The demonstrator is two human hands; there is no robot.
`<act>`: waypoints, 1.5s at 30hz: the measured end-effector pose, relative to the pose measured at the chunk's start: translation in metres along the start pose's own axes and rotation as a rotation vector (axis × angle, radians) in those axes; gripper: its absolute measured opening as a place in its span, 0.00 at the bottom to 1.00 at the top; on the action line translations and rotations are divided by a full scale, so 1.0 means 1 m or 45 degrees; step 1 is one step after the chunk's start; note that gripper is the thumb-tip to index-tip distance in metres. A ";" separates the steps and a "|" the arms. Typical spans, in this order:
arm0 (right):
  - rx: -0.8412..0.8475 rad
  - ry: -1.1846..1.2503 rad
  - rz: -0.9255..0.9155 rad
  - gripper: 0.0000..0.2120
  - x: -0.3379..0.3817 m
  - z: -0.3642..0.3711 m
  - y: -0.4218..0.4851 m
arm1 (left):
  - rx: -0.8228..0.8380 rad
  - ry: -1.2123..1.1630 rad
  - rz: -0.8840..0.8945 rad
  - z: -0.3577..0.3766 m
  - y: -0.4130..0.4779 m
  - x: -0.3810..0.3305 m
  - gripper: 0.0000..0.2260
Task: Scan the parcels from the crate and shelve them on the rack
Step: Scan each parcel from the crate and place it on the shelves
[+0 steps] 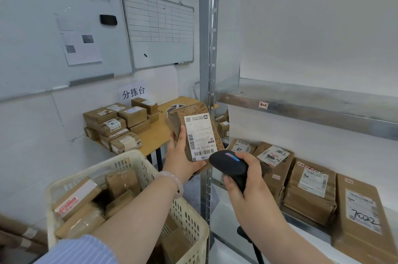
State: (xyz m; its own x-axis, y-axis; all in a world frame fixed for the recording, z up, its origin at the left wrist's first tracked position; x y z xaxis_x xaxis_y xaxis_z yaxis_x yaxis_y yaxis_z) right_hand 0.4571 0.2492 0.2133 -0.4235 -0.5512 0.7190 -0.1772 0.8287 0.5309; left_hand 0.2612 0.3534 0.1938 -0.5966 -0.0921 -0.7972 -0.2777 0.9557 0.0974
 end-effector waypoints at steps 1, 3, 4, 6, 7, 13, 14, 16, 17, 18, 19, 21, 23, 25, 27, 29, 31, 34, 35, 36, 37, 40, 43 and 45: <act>-0.021 0.013 0.004 0.29 0.000 -0.004 0.001 | 0.015 -0.014 0.007 -0.001 -0.002 0.000 0.57; -0.077 0.040 0.003 0.29 -0.001 -0.012 0.004 | 0.065 -0.034 0.029 -0.005 -0.008 -0.002 0.57; -0.105 0.053 0.001 0.29 -0.001 -0.017 0.005 | 0.096 -0.042 0.046 -0.007 -0.012 -0.005 0.58; -0.158 0.074 -0.013 0.29 0.000 -0.025 0.010 | 0.157 -0.050 0.081 -0.015 -0.018 -0.013 0.58; -0.183 0.084 -0.029 0.28 0.003 -0.029 0.012 | 0.186 -0.047 0.096 -0.020 -0.021 -0.019 0.58; -0.308 0.084 -0.163 0.28 0.025 -0.053 0.022 | 0.400 -0.061 0.212 -0.042 -0.019 -0.083 0.57; -0.338 0.092 -0.175 0.27 0.027 -0.058 0.024 | 0.432 -0.051 0.228 -0.044 -0.016 -0.095 0.56; -0.401 0.114 -0.191 0.26 0.029 -0.068 0.028 | 0.501 -0.036 0.258 -0.046 -0.007 -0.117 0.56; -0.430 0.121 -0.199 0.26 0.031 -0.074 0.031 | 0.540 -0.030 0.265 -0.047 -0.002 -0.127 0.56; -0.455 0.120 -0.209 0.26 0.034 -0.079 0.035 | 0.581 -0.033 0.261 -0.047 0.004 -0.137 0.56; -0.478 0.111 -0.220 0.26 0.036 -0.085 0.040 | 0.624 -0.048 0.248 -0.047 0.010 -0.147 0.55; -0.524 0.096 -0.225 0.27 0.039 -0.095 0.050 | 0.687 -0.090 0.215 -0.043 0.022 -0.165 0.53; -0.573 0.100 -0.223 0.26 0.039 -0.103 0.060 | 0.724 -0.145 0.185 -0.038 0.032 -0.181 0.49; -0.609 0.086 -0.233 0.26 0.038 -0.108 0.070 | 0.745 -0.243 0.191 -0.030 0.042 -0.192 0.45; -0.624 0.074 -0.234 0.26 0.037 -0.111 0.082 | 0.727 -0.328 0.218 -0.023 0.051 -0.196 0.42; -0.633 0.062 -0.221 0.26 0.034 -0.111 0.095 | 0.704 -0.347 0.262 -0.016 0.058 -0.197 0.47; -0.655 0.047 -0.201 0.26 0.030 -0.111 0.108 | 0.680 -0.307 0.349 -0.009 0.064 -0.198 0.51; -0.706 0.034 -0.172 0.26 0.024 -0.109 0.127 | 0.559 -0.302 0.428 -0.004 0.083 -0.200 0.45; -0.724 0.024 -0.168 0.27 0.023 -0.108 0.134 | 0.507 -0.319 0.436 -0.004 0.089 -0.201 0.42; -0.739 0.008 -0.168 0.27 0.023 -0.107 0.141 | 0.462 -0.343 0.445 -0.003 0.095 -0.203 0.38; -0.748 -0.013 -0.169 0.27 0.022 -0.106 0.148 | 0.426 -0.372 0.452 -0.002 0.100 -0.205 0.35; -0.747 -0.083 -0.167 0.27 0.022 -0.105 0.170 | 0.343 -0.443 0.437 0.000 0.117 -0.211 0.33; -0.761 -0.123 -0.113 0.24 0.016 -0.106 0.188 | 0.329 -0.426 0.433 0.007 0.131 -0.216 0.31; -0.794 -0.134 -0.083 0.23 0.008 -0.108 0.196 | 0.350 -0.426 0.432 0.015 0.136 -0.219 0.31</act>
State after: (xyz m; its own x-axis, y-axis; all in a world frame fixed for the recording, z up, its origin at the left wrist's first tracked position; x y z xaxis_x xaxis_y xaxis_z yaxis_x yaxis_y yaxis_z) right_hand 0.5149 0.3965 0.3713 -0.5199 -0.5596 0.6454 0.3321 0.5636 0.7563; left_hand 0.3654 0.5076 0.3728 -0.3342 0.2853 -0.8983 0.1222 0.9582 0.2588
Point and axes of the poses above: each hand's wrist, its own y-axis towards the middle knuckle, its own z-axis out of the palm, x = y × z, the point moved 6 cm from there along y, towards the middle knuckle, and after that the axes turned 11 degrees about -z, right-handed, at the moved point
